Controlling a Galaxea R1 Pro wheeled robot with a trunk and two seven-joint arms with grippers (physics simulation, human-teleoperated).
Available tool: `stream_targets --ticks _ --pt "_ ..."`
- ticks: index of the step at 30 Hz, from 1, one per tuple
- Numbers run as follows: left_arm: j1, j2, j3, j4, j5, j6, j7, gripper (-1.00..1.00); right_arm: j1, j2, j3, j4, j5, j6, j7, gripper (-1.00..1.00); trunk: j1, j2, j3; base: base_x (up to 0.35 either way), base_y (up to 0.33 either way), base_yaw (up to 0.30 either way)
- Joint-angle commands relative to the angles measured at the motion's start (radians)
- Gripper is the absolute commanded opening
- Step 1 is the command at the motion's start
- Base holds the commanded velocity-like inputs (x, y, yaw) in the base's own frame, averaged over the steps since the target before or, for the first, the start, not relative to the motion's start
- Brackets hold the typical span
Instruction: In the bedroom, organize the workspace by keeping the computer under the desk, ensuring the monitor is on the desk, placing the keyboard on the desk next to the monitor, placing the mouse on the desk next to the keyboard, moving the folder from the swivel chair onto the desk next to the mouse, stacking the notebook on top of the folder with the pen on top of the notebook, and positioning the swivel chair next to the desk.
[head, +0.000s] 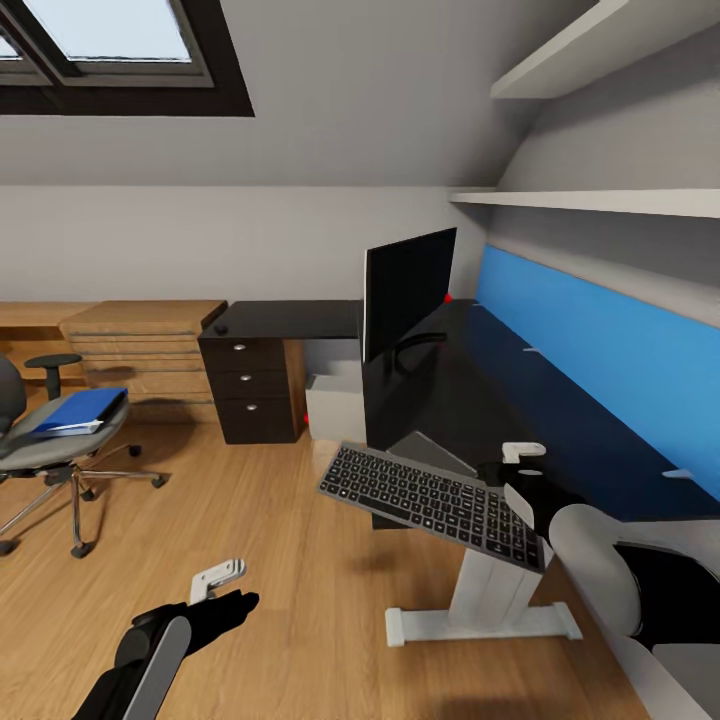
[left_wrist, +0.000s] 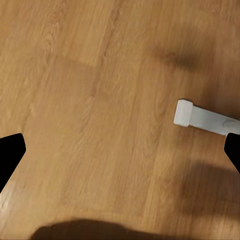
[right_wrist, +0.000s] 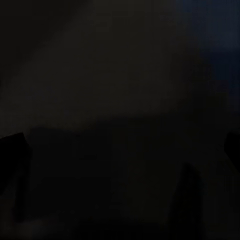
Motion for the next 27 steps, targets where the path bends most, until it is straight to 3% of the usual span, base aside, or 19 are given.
stream_targets --ticks 1,27 --pt "-0.001 0.000 0.000 0.001 0.010 0.003 0.008 1.00 0.000 0.000 -0.004 0.017 0.011 0.009 -0.001 1.00 0.000 0.000 -0.001 0.000 0.000 0.000" --pt "-0.001 -0.001 0.000 0.004 0.011 0.003 0.007 1.00 0.000 0.000 -0.004 0.017 0.011 0.009 -0.001 1.00 0.000 0.000 -0.001 -0.041 0.000 0.000"
